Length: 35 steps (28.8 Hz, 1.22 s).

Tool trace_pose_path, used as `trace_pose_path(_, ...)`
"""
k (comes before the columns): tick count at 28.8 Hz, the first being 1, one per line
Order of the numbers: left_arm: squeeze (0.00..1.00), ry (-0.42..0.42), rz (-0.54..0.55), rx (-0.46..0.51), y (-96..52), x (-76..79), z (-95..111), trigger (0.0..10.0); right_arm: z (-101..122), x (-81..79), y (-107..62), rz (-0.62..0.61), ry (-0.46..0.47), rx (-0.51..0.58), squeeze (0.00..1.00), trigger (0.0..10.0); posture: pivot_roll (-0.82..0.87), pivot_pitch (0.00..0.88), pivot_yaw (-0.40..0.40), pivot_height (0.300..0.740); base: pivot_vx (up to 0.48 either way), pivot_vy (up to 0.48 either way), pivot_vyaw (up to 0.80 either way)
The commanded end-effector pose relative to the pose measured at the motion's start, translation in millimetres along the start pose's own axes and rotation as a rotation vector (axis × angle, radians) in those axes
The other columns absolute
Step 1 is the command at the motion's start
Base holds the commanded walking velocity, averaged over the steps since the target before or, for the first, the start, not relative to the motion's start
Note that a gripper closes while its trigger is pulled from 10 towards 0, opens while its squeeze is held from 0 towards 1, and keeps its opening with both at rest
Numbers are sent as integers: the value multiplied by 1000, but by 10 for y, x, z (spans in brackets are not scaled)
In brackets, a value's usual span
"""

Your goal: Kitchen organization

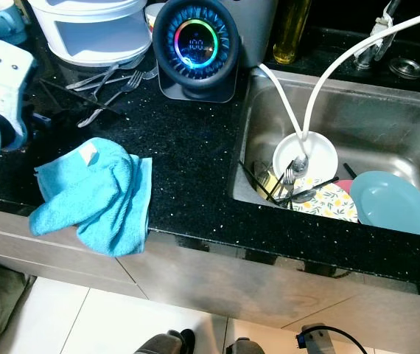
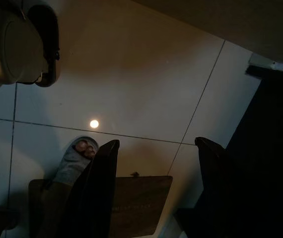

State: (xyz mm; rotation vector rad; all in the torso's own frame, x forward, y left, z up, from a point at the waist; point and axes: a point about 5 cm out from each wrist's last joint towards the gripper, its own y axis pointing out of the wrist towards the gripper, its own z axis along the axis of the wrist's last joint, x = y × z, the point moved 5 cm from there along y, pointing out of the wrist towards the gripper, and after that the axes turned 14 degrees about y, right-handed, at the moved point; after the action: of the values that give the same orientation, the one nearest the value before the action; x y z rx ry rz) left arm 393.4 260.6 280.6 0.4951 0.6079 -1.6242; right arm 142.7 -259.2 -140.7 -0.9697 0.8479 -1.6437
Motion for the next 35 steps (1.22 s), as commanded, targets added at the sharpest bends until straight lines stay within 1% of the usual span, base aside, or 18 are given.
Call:
trace_pose_path(1,0,69,13,16,-6,-100,9,10000,-116,33,-13,-6,4,-33,0,10000,94,165,-45,740,0,0,0)
trace_pose_path(2,0,69,13,16,-6,-100,9,10000,-116,33,-13,-6,4,-33,0,10000,94,165,-45,740,0,0,0)
trace_pose_path(5,0,60,60,30,22,-251,-11,10000,-119,24,-13,-4,5,-34,0,10000,98,166,-47,740,0,0,0)
trace_pose_path(6,0,60,60,30,22,-251,-11,10000,-119,24,-13,-4,5,-34,0,10000,98,166,-47,740,0,0,0)
trace_pose_path(7,0,24,77,74,61,-302,24,10000,-113,16,-12,-3,5,-33,0,10000,97,168,-51,740,0,0,0)
trace_pose_path(10,0,-12,95,117,107,-331,73,10000,-107,15,-11,-1,3,-31,0,10000,90,172,-53,740,0,0,0)
trace_pose_path(11,0,-59,118,145,151,-358,106,10000,-103,20,-11,-1,2,-30,0,10000,87,175,-54,740,0,0,0)
trace_pose_path(12,0,-102,133,161,216,-351,127,10000,-108,40,-12,-4,0,-30,0,10000,70,187,-59,740,0,0,0)
trace_pose_path(13,0,-102,133,161,216,-351,127,10000,-108,40,-12,-4,0,-30,0,10000,70,187,-59,740,0,0,0)
trace_pose_path(16,0,-182,131,193,355,-279,183,10000,-171,116,-25,-16,-4,-38,0,10000,42,216,-59,740,0,0,0)
trace_pose_path(19,0,-205,127,204,392,-257,211,10000,-212,147,-34,-21,-4,-44,0,10000,35,225,-59,740,0,0,0)
trace_pose_path(21,0,-257,112,219,457,-216,270,10000,-341,216,-62,-32,-7,-66,0,10000,15,254,-59,740,0,0,0)
trace_pose_path(25,0,-278,95,236,527,-177,348,10000,-486,277,-97,-41,-13,-90,0,10000,-3,281,-59,740,0,0,0)
trace_pose_path(27,0,-278,95,236,527,-177,348,10000,-486,277,-97,-41,-13,-90,0,10000,-3,281,-59,740,0,0,0)
trace_pose_path(30,0,-300,96,254,591,-190,525,10000,-585,340,-128,-50,-19,-103,0,10000,-14,308,-56,740,0,0,0)
trace_pose_path(32,0,-307,101,253,602,-202,552,10000,-597,351,-132,-52,-20,-104,0,10000,-14,308,-56,740,0,0,0)
trace_pose_path(34,0,-371,93,198,638,-199,534,10000,-588,362,-132,-53,-23,-101,0,10000,-13,313,-53,740,0,0,0)
trace_pose_path(35,0,-371,93,198,638,-199,534,10000,-588,362,-132,-53,-23,-101,0,10000,-13,313,-53,740,0,0,0)
